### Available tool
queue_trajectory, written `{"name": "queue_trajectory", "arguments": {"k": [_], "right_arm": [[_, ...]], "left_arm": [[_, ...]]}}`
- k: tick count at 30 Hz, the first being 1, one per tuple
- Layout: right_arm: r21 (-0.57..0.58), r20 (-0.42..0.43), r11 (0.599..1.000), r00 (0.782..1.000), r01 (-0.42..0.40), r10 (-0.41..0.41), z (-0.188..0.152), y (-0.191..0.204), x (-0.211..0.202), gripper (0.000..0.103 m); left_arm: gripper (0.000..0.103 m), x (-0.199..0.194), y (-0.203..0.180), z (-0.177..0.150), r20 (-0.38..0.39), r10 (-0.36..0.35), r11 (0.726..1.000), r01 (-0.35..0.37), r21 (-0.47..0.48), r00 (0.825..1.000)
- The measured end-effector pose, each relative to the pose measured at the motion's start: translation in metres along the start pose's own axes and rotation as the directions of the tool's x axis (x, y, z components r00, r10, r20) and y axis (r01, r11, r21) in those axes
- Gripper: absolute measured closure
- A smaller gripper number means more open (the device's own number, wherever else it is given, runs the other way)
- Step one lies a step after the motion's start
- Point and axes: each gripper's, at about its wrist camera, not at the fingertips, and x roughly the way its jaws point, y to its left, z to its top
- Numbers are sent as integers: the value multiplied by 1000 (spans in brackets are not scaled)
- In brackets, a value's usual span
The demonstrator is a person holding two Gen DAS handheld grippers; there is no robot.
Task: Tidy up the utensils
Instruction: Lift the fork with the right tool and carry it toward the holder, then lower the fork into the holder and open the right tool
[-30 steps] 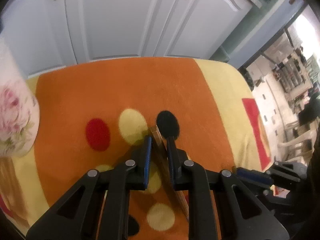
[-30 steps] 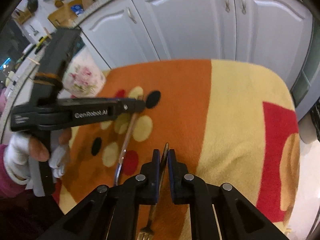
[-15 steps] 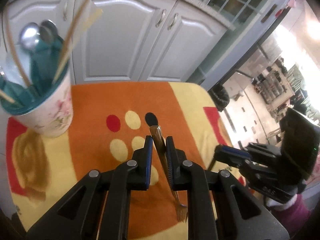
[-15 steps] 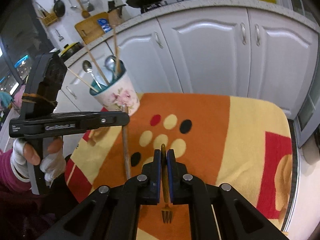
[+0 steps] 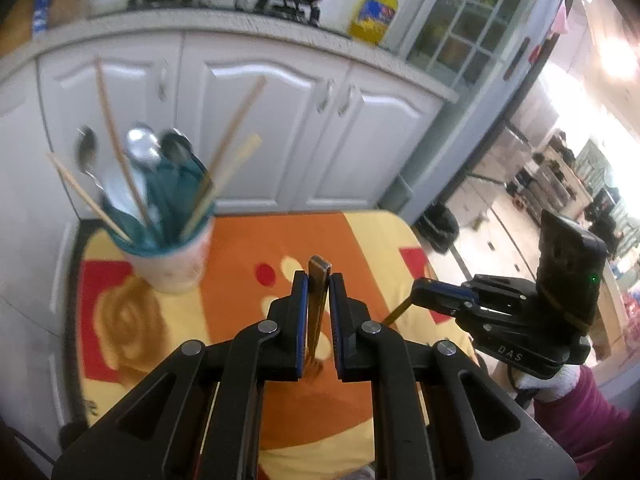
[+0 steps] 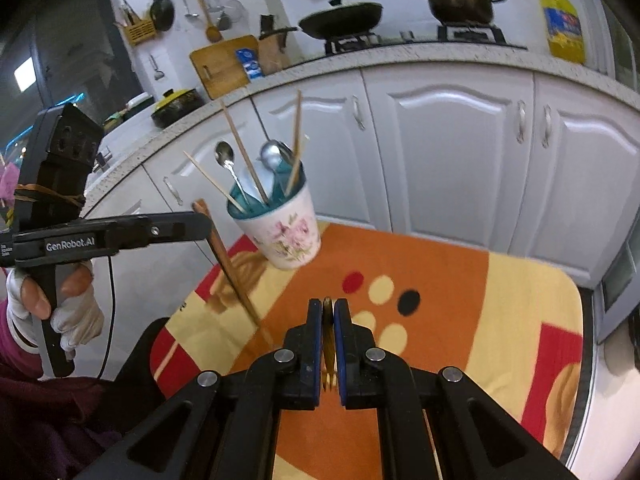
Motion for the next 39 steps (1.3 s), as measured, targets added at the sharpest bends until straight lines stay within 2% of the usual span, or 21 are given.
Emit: {"name": "queue_trajectory", "arguments": {"k": [14,22,29,39], "right_arm": [[-135,69,990,996,-40,50,64,50,9,98],[-180,115,982,990,-60,81,112,74,23,98],[-207,145,978,987,-39,70,143,91,48,98],[-151,125,988,991,-27,47,158,82,98,98]], "left_arm": [[94,-86,52,40,154,83,995,-72,-73,985],[94,-121,69,73,257,142,988,-120,-98,956],[94,-107,80,95,286,207,978,-187,-98,936],[94,-59,102,94,249,243,967,-213,-142,938]]}}
